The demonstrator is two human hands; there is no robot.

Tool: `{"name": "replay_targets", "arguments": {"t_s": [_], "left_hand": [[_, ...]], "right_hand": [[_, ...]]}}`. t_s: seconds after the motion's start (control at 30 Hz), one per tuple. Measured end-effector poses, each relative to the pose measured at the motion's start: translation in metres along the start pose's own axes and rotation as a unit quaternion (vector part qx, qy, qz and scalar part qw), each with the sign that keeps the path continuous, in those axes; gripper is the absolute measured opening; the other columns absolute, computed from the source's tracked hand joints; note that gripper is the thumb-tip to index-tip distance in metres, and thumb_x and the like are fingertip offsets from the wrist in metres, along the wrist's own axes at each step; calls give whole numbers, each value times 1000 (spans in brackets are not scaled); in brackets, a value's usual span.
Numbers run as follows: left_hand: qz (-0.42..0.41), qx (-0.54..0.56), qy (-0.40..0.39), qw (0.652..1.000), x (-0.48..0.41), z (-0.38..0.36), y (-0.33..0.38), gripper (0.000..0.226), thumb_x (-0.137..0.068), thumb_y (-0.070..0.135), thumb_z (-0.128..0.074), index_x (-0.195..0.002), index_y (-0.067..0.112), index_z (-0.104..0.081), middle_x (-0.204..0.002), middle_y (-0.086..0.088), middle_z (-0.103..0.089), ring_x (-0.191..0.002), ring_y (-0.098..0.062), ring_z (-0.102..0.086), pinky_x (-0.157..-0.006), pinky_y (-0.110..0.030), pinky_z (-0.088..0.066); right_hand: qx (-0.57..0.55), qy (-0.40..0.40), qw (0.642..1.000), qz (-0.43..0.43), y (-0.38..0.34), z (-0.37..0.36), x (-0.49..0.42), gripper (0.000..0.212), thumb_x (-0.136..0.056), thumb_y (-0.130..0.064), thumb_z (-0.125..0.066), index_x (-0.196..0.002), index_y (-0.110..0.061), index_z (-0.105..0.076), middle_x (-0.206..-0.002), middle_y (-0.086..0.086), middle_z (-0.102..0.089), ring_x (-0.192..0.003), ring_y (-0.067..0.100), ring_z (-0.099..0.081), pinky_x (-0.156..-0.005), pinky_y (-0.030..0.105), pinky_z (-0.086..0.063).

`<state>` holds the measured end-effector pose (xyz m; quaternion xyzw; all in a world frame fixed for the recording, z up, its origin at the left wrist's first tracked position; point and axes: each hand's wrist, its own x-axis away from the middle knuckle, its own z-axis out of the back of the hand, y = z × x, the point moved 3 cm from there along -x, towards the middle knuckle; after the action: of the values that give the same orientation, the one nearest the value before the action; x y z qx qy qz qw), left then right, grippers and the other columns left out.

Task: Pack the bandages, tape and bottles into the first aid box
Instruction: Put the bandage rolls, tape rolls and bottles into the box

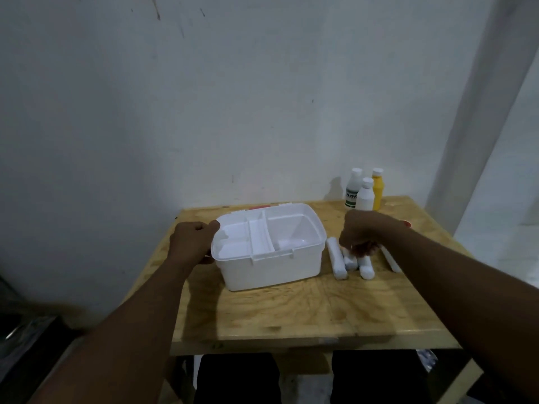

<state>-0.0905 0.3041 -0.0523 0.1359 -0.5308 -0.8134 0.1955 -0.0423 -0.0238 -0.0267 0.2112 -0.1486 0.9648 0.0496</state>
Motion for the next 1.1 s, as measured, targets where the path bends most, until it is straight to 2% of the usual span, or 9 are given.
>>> {"name": "replay_targets", "arguments": {"t_s": [0.13, 0.27, 0.4, 0.5, 0.6, 0.73, 0.97, 1.03, 1.1], "left_hand": [[8, 13, -4, 1000, 0, 0, -2, 41, -93, 30, -68, -88, -11, -70, -92, -27, -73, -74, -33, -70, -65, -42, -65], [18, 28, -23, 999, 0, 1, -4, 36, -94, 34, -69, -89, -1, -74, -91, -19, -75, -83, -36, -74, -71, -47, -65], [16, 27, -39, 999, 0, 3, -7, 36, -94, 40, -68, -93, 5, -77, -94, -15, -77, -84, -36, -75, -72, -49, -66], [12, 26, -44, 999, 0, 3, -8, 36, -94, 42, -68, -92, 6, -77, -93, -16, -77, -83, -36, -76, -71, -48, -66], [10, 29, -48, 998, -2, 3, -9, 36, -93, 43, -68, -92, 8, -77, -93, -15, -77, -82, -36, -76, -71, -48, -66], [19, 43, -52, 998, -2, 2, -11, 38, -92, 45, -69, -93, 8, -77, -93, -16, -77, -83, -37, -76, -73, -51, -65], [15, 64, -72, 995, -1, 2, -17, 43, -91, 51, -67, -97, 10, -78, -98, -13, -77, -87, -34, -75, -74, -49, -65], [14, 68, -72, 995, -1, 1, -17, 43, -91, 51, -68, -96, 10, -79, -97, -13, -78, -86, -34, -75, -73, -49, -66], [14, 69, -69, 995, -2, 0, -18, 43, -92, 51, -67, -97, 9, -78, -98, -13, -77, -87, -34, -75, -73, -49, -66]], "right_hand": [[79, 13, 997, 13, -5, -12, 2, 29, -82, -19, -71, -103, 0, -63, -93, 15, -75, -83, 27, -74, -73, 35, -60], [52, 29, 998, 16, -10, -13, 0, 25, -81, -11, -71, -99, -2, -57, -84, 14, -70, -61, 23, -68, -54, 30, -58], [14, 85, 996, 38, -10, -3, -3, 14, -85, -7, -64, -84, -8, -50, -80, 13, -67, -63, 23, -71, -53, 31, -60], [-9, 192, 978, 82, -17, 25, 1, 12, -81, -13, -66, -80, -4, -59, -69, 11, -69, -63, 24, -71, -55, 33, -58], [-56, 287, 942, 165, -43, 58, 17, 24, -77, -24, -67, -91, -6, -71, -90, 16, -73, -88, 31, -69, -72, 37, -57], [-217, 156, 926, 266, -103, 48, 54, 14, -74, -15, -68, -82, -6, -77, -81, 18, -76, -61, 21, -67, -49, 27, -49], [-181, 51, 949, 252, -154, -30, 52, 18, -81, -17, -72, -88, -1, -76, -79, 10, -78, -57, 16, -70, -40, 16, -43], [-173, 64, 950, 253, -154, -38, 48, 20, -80, -20, -73, -87, -1, -76, -78, 9, -77, -57, 16, -68, -47, 18, -48], [-152, 105, 948, 258, -154, -42, 45, 30, -77, -30, -76, -90, -2, -73, -82, 8, -76, -71, 19, -68, -67, 29, -56]]}}
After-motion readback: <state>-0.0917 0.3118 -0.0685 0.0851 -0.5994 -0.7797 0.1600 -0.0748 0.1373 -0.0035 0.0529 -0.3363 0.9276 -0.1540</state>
